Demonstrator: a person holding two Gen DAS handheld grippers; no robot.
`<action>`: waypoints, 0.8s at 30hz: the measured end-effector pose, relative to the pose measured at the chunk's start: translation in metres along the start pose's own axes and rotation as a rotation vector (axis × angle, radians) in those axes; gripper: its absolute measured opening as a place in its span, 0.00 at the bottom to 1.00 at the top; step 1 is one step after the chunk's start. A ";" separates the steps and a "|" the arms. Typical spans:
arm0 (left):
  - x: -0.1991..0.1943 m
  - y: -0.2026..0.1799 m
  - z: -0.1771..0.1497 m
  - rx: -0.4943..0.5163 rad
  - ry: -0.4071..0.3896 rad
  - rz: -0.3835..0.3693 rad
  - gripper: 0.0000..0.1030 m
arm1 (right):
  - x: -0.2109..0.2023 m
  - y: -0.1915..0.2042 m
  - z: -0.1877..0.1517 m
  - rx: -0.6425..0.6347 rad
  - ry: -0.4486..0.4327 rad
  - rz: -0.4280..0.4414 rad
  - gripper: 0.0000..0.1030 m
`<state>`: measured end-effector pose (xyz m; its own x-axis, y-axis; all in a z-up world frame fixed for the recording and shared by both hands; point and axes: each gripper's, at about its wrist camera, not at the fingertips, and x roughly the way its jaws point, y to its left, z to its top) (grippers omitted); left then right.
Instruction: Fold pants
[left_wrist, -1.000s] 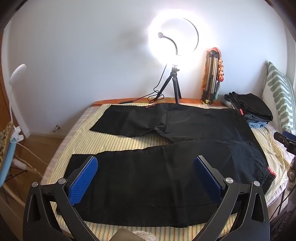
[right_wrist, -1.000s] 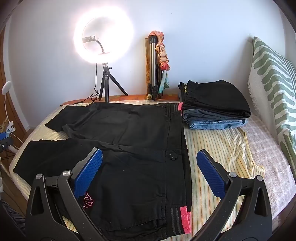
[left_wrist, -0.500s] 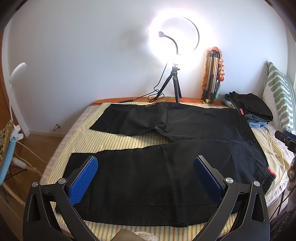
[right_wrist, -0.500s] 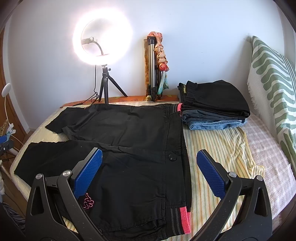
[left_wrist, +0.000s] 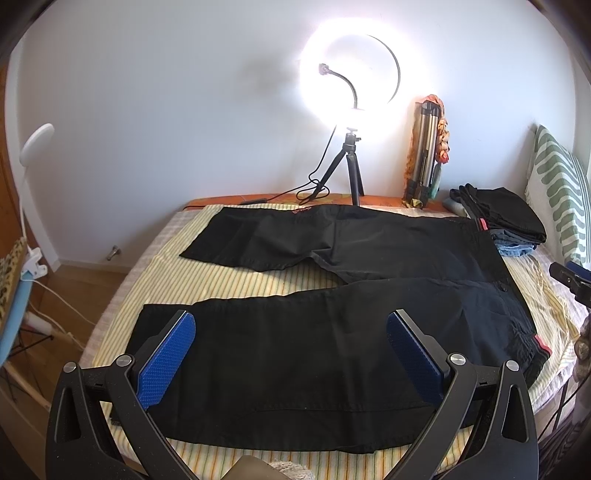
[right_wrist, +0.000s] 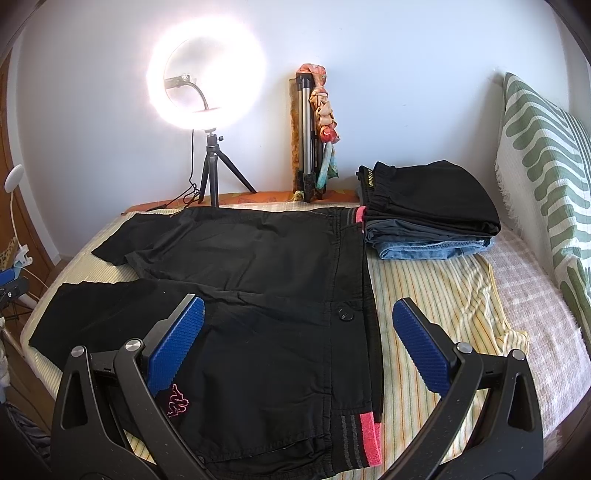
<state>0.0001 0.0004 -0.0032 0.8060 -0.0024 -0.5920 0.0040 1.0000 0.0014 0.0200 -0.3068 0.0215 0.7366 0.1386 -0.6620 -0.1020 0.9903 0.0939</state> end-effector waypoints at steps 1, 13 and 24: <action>0.000 0.000 0.000 0.000 0.000 0.000 1.00 | 0.000 0.000 0.000 0.000 0.000 0.001 1.00; -0.001 0.000 0.001 0.002 0.000 0.005 1.00 | 0.001 0.001 0.000 -0.003 0.002 0.003 1.00; -0.001 0.001 0.001 0.003 0.002 0.003 1.00 | 0.001 0.004 0.001 -0.006 0.004 0.007 1.00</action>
<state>0.0004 0.0013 -0.0015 0.8050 0.0009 -0.5932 0.0031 1.0000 0.0057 0.0207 -0.3027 0.0217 0.7332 0.1456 -0.6642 -0.1111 0.9893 0.0942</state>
